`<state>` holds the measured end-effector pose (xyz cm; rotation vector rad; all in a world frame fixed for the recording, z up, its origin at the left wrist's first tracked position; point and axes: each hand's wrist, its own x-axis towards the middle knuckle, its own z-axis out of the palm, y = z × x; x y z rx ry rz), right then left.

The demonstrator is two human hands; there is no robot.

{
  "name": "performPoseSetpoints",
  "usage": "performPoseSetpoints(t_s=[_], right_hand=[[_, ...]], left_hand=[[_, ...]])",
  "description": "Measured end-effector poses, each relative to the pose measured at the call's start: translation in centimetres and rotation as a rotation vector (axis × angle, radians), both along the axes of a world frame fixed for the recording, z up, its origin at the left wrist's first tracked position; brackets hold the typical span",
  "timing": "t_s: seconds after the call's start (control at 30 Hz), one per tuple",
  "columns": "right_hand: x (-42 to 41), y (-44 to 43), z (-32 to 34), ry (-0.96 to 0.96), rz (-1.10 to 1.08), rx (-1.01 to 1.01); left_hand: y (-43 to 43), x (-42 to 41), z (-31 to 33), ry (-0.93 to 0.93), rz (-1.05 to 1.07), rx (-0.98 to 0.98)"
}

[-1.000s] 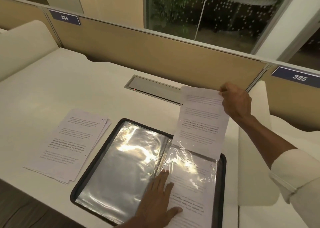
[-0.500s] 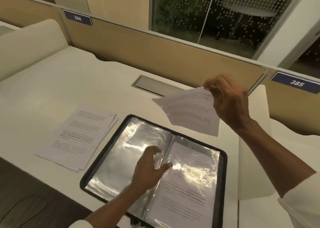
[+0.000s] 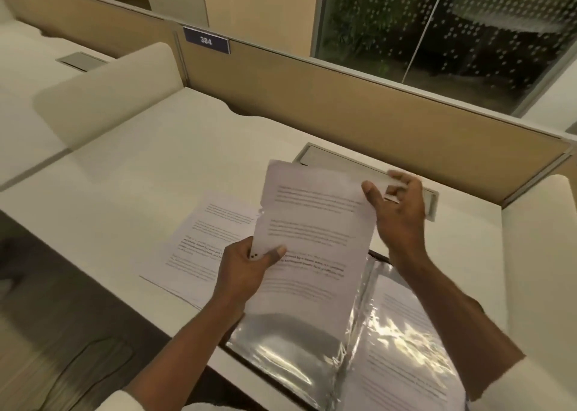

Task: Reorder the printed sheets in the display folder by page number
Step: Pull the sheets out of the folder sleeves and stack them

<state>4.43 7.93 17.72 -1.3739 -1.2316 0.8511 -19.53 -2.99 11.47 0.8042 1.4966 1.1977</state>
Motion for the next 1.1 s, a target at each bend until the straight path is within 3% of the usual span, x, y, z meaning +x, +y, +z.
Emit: performPoseSetpoints(t_s=[0.1, 0.23, 0.33, 0.6, 0.83, 0.9, 1.1], right_hand=[[-3.9, 0.1, -4.2, 0.2, 0.123, -0.374], [-9.2, -1.2, -10.1, 0.167, 0.407, -0.63], [-13.3, -2.1, -13.8, 0.094, 0.441, -0.662], [-20.4, -3.2, -18.4, -0.182, 0.284, -0.667], [-21.7, -4.1, -20.9, -0.447, 0.217, -0.583], [-22.1, -3.9, -20.9, -0.496, 0.225, -0.596], [-22.2, -4.5, -20.8, -0.482, 0.205, -0.539]], left_hand=[[0.6, -4.9, -0.6, -0.003, 0.043, -0.077], [2.1, -11.9, -2.5, 0.091, 0.015, -0.17], [3.5, -16.6, -4.4, 0.208, -0.016, -0.239], [7.2, -23.4, -10.0, 0.497, -0.106, -0.318], [9.0, -23.1, -12.4, 1.099, -0.234, -0.409], [8.9, -22.5, -12.5, 1.197, -0.218, -0.401], [8.8, -20.9, -11.4, 1.606, -0.299, -0.395]])
